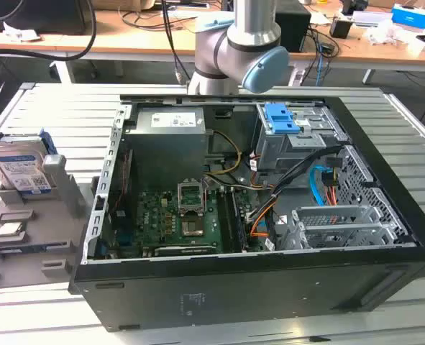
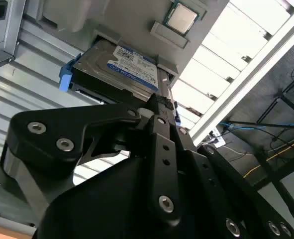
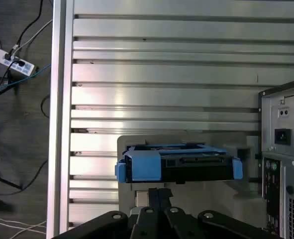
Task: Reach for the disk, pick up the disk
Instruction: 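Pick up the disk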
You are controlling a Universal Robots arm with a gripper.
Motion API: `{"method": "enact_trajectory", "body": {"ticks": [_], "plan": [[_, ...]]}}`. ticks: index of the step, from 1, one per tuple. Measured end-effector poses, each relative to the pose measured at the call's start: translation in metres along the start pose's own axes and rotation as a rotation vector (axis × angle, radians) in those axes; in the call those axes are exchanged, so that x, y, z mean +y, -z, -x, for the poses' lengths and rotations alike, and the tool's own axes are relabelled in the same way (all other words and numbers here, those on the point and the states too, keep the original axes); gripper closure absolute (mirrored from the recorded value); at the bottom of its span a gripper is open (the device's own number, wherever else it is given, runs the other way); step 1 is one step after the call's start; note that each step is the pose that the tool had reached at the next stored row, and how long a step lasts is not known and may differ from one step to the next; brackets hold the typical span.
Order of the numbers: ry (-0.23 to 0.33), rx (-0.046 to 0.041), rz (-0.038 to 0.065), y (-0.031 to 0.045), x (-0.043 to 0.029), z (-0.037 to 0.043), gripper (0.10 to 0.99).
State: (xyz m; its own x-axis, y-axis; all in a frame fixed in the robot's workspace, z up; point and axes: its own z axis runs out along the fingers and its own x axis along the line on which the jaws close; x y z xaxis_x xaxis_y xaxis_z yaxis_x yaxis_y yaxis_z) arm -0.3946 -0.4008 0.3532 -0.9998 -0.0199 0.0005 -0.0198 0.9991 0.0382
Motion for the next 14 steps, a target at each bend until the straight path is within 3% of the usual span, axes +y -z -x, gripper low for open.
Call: {"method": "enact_trajectory", "body": {"ticks": [5,14], "plan": [[0.073,0.0028,0.0,0.0,0.0,0.0,0.98],[0.149,0.0057,0.0,0.0,0.0,0.0,0.98]]}}
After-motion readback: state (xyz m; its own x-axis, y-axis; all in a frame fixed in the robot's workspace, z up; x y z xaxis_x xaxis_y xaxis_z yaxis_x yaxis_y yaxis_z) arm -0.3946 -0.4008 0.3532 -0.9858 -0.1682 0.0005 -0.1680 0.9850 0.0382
